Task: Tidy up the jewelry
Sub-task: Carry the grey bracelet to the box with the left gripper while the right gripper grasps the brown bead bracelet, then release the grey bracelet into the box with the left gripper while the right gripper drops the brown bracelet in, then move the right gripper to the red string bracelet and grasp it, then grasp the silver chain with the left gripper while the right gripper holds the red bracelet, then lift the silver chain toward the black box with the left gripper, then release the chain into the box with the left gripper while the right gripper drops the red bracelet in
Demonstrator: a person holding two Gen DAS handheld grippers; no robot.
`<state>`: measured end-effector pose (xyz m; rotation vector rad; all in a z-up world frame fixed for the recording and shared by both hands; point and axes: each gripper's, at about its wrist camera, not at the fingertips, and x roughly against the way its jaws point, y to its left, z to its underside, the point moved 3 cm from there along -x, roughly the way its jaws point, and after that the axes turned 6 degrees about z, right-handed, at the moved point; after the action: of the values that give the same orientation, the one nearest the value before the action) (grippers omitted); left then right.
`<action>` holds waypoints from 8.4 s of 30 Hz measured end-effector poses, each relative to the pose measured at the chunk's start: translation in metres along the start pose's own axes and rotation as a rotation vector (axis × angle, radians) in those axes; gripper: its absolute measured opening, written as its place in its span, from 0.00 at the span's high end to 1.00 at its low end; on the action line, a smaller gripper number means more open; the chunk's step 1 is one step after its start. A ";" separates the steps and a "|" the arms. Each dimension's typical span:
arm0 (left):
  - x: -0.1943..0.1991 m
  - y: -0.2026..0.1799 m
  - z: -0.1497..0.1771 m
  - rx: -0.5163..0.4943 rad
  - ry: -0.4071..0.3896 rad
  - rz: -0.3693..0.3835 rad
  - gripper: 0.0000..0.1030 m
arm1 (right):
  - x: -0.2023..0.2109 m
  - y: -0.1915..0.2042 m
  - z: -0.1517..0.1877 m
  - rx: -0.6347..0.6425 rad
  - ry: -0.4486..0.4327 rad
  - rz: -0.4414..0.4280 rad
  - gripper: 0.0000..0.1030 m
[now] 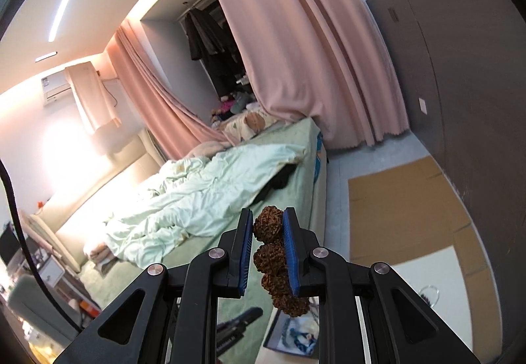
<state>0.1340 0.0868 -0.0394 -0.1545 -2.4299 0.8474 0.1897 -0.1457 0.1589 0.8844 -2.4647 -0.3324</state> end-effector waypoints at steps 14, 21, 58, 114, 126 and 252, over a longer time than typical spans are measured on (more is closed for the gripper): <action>0.016 0.014 -0.006 0.090 -0.014 0.020 0.27 | 0.014 0.027 -0.016 0.029 -0.041 0.037 0.81; 0.036 0.023 -0.015 0.119 -0.076 0.032 0.23 | 0.012 0.036 -0.015 0.053 -0.035 0.024 0.81; 0.025 -0.028 -0.010 -0.113 -0.021 -0.101 0.08 | -0.043 -0.109 0.084 -0.168 0.328 0.082 0.44; -0.089 -0.050 0.141 0.051 0.260 -0.284 0.43 | -0.044 -0.257 0.204 -0.121 0.593 0.435 0.95; -0.117 -0.039 0.133 0.033 0.244 -0.333 0.51 | -0.050 -0.247 0.185 -0.178 0.556 0.358 0.95; 0.010 0.034 -0.025 0.049 0.016 -0.252 0.22 | -0.145 -0.052 0.160 -0.065 0.432 0.020 0.92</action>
<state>0.1365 0.1298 -0.0391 0.1608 -2.3481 0.7869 0.2294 -0.0820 -0.0498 0.8065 -2.0520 -0.1889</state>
